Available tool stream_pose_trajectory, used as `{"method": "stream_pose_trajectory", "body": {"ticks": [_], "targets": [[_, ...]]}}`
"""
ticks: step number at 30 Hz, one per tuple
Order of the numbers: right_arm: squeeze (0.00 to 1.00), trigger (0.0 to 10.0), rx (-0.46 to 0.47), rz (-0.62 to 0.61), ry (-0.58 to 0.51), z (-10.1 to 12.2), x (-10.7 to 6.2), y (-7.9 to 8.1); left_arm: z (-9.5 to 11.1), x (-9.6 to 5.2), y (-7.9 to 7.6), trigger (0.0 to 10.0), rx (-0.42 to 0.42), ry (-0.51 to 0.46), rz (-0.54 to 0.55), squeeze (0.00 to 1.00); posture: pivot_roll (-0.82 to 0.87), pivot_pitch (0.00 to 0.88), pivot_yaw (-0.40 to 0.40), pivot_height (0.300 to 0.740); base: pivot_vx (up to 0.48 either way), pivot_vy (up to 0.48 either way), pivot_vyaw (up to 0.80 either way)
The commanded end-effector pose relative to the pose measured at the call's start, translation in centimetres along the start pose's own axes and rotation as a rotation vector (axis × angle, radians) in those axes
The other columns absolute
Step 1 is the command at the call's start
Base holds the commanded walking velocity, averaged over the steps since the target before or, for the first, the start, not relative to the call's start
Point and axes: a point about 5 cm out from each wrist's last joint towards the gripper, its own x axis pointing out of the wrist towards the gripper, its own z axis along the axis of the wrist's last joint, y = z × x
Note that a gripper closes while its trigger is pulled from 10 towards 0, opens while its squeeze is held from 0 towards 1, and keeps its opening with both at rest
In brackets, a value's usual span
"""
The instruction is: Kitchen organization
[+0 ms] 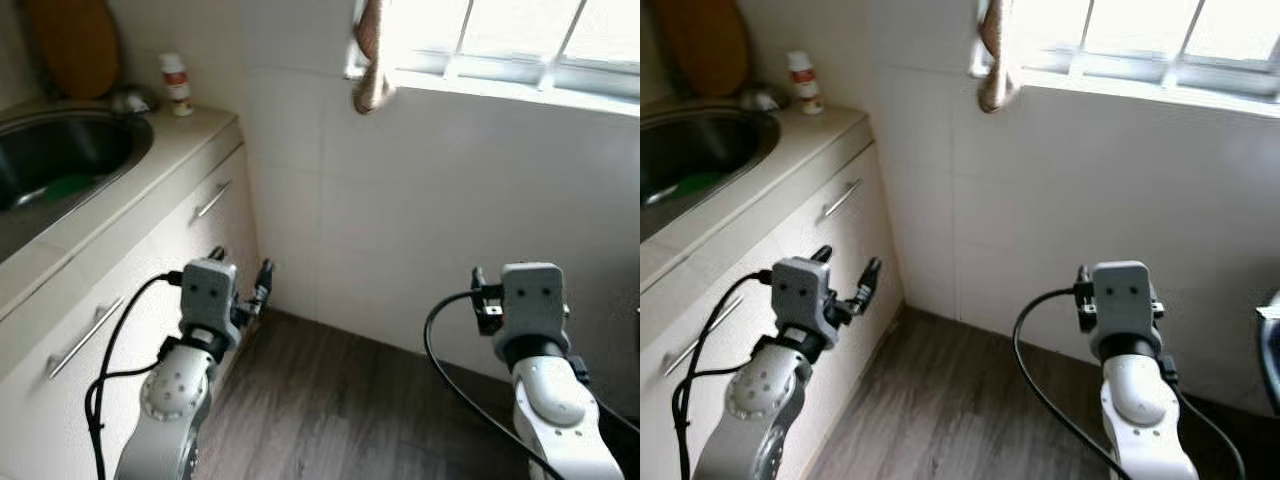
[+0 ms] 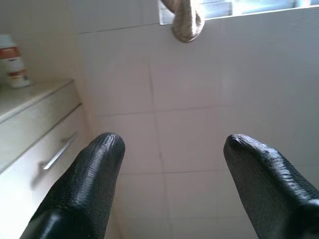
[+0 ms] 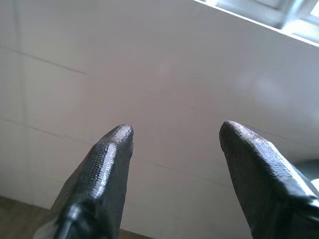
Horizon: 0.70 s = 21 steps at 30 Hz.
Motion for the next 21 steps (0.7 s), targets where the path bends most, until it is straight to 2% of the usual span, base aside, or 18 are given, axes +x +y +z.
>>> {"method": "stream_pose_trajectory", "body": {"ticks": [1, 6, 9, 17, 21], "targets": [[0.00, 10.0, -0.006, -0.005, -0.005, 0.23, -0.02, -0.04, 0.09, 0.01, -0.04, 10.0, 0.010, 0.002, -0.003, 0.00, 0.05, 0.000, -0.021, 0.740, 0.000, 0.000, 0.00], [0.00, 10.0, -0.009, -0.004, -0.010, 0.30, -0.02, -0.02, 0.06, 0.02, -0.04, 10.0, 0.012, 0.003, -0.005, 0.00, 0.05, 0.000, -0.022, 0.740, 0.000, 0.000, 0.00], [0.00, 10.0, -0.007, -0.007, -0.012, 0.28, -0.04, -0.04, 0.01, 0.00, -0.04, 10.0, 0.011, 0.004, -0.005, 0.00, 0.05, 0.000, -0.022, 0.740, 0.000, 0.000, -0.49], [0.00, 10.0, -0.007, -0.025, -0.004, 0.08, -0.04, -0.28, -0.08, -0.06, -0.03, 10.0, 0.010, 0.007, -0.001, 0.00, 0.05, 0.000, -0.021, 0.740, 0.000, 0.000, 0.00], [0.00, 10.0, 0.021, -0.023, 0.011, -0.13, -0.05, -0.19, -0.14, -0.09, 0.01, 10.0, 0.010, 0.009, 0.002, 0.00, 0.05, 0.000, -0.021, 0.740, 0.000, 0.000, -0.73]]}}
